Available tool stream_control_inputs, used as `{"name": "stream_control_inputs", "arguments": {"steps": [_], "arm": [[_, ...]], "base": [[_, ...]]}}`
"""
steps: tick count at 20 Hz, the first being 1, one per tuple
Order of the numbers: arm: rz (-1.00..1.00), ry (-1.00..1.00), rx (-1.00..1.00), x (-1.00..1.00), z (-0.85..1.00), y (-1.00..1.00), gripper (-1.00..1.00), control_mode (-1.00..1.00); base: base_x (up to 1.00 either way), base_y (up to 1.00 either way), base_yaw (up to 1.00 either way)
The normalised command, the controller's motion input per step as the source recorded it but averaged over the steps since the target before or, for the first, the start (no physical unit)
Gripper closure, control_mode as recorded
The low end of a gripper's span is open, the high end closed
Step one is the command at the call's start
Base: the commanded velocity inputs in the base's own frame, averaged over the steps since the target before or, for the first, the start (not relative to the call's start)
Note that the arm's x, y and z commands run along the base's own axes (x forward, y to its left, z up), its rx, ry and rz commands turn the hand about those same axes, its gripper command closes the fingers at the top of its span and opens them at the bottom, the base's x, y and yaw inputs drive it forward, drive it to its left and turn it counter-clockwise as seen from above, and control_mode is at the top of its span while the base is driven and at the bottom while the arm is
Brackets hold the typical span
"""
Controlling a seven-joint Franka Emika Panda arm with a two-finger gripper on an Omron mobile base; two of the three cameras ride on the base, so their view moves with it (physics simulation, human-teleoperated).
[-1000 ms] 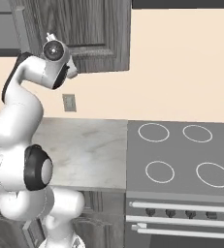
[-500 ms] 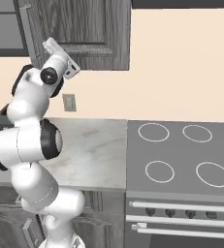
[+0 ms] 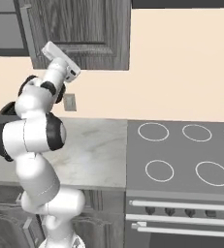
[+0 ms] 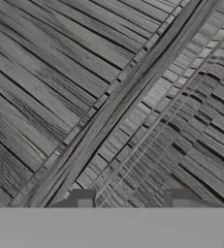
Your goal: Pick the candle and jar from the dining table and place them in the open cabinet. Close the cabinet after placing the objects.
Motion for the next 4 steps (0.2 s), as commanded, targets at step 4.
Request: {"name": "stream_control_inputs", "arguments": {"steps": [4], "arm": [[-0.03,0.0,0.0,1.0,0.0,0.0,-1.0,-1.0]], "base": [[0.0,0.0,0.0]]}}
